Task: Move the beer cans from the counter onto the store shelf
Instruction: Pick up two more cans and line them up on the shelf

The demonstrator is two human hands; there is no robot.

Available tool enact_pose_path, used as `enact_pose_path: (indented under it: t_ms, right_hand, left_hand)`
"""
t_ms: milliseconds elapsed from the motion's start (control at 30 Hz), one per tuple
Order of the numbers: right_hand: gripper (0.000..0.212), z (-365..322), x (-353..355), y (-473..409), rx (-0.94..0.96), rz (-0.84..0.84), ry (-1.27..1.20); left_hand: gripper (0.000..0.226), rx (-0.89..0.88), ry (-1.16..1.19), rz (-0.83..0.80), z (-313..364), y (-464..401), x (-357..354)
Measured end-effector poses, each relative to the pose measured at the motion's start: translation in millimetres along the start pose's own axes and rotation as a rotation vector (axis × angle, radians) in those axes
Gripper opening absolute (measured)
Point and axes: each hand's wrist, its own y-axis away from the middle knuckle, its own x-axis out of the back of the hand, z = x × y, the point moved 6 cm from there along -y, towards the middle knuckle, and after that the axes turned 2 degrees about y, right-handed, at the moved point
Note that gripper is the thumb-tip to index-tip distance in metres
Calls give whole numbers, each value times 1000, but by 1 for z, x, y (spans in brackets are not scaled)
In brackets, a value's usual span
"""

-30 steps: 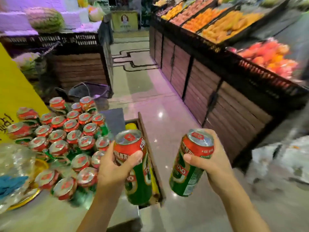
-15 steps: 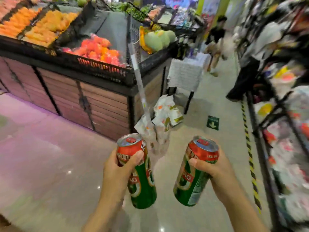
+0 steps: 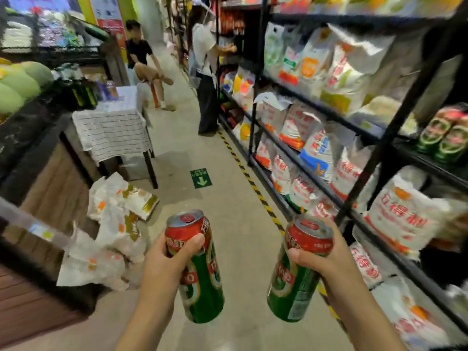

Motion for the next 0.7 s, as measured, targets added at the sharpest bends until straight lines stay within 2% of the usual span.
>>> enact_pose_path:
  t_ms: [133, 200, 333, 433, 567, 700]
  right_hand:
    - [77, -3, 39, -25, 3, 195, -24]
    - [77, -5, 59, -33, 28, 309, -23]
    - [76, -8, 100, -32, 53, 536, -18]
    - [79, -9, 137, -28, 41, 665, -41]
    - [85, -8, 200, -32, 39, 806, -35]
    - [79, -12, 267, -46, 66, 921, -45]
  left_hand:
    - [46, -11, -52, -152, 15, -61, -52]
    - [41, -18, -70, -259, 18, -84, -85]
    - [56, -13, -92, -494, 11, -114, -160]
    - [59, 1, -109, -640, 7, -121, -222]
    - [66, 17, -131, -760, -1, -120, -304]
    - [62, 23, -128, -846, -10, -117, -389]
